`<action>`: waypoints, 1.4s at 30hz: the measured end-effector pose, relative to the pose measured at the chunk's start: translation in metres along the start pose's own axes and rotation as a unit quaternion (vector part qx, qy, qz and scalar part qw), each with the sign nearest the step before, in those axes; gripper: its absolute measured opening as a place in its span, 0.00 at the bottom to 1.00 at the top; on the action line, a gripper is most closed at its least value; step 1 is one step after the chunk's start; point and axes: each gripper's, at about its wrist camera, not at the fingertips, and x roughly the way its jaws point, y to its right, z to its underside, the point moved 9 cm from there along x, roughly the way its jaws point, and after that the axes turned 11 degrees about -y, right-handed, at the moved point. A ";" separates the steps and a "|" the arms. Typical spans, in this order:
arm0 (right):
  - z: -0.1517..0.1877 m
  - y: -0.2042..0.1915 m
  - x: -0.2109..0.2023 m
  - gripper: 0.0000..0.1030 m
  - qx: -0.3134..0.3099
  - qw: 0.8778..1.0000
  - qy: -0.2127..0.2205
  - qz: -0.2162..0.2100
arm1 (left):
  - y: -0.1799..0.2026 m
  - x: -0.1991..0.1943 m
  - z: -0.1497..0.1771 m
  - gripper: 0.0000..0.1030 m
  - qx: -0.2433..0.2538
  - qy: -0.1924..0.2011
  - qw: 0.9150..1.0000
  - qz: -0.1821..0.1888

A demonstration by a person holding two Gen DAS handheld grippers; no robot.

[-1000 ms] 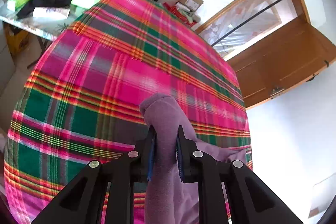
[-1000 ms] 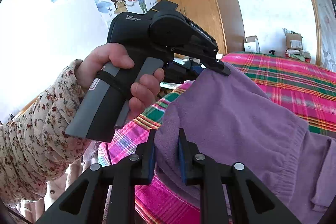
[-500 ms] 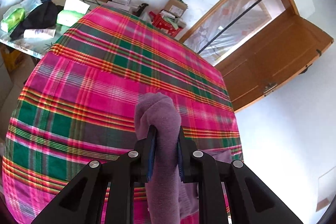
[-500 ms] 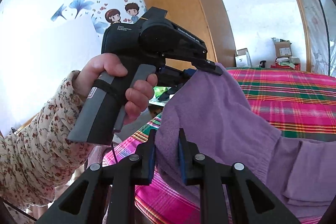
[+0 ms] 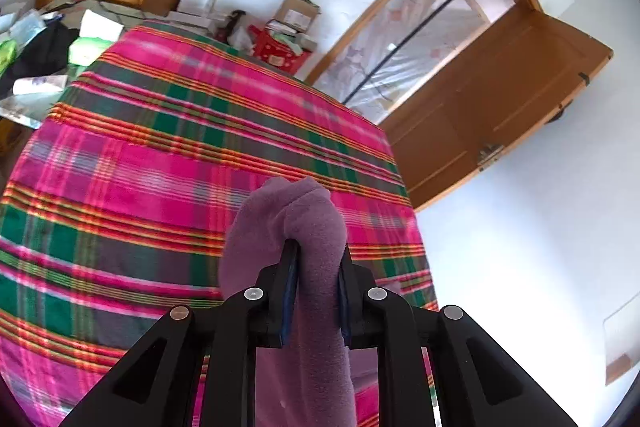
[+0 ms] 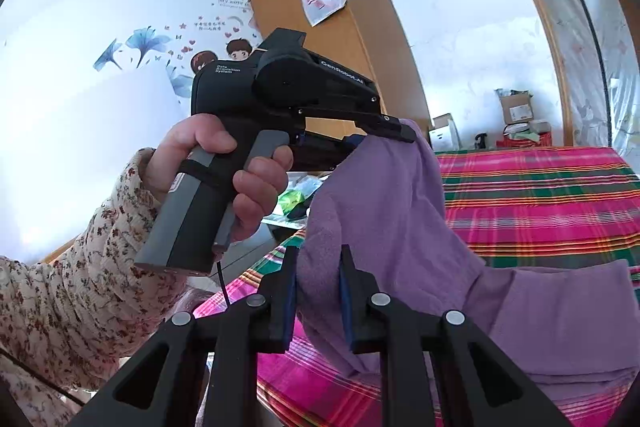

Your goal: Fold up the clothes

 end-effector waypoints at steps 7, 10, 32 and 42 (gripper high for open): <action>-0.006 0.029 -0.028 0.18 0.041 0.999 0.023 0.009 | 0.034 0.021 0.001 0.17 0.019 -0.014 1.000 0.011; -0.007 0.036 -0.035 0.18 0.049 0.998 0.030 0.015 | 0.048 0.031 0.001 0.18 0.027 -0.020 0.999 0.015; 0.003 0.101 -0.070 0.18 0.116 0.989 0.055 0.071 | 0.122 0.108 0.005 0.18 0.070 -0.081 0.994 0.025; 0.017 0.141 -0.079 0.18 0.156 0.981 0.049 0.108 | 0.134 0.156 0.009 0.18 0.076 -0.118 0.990 0.023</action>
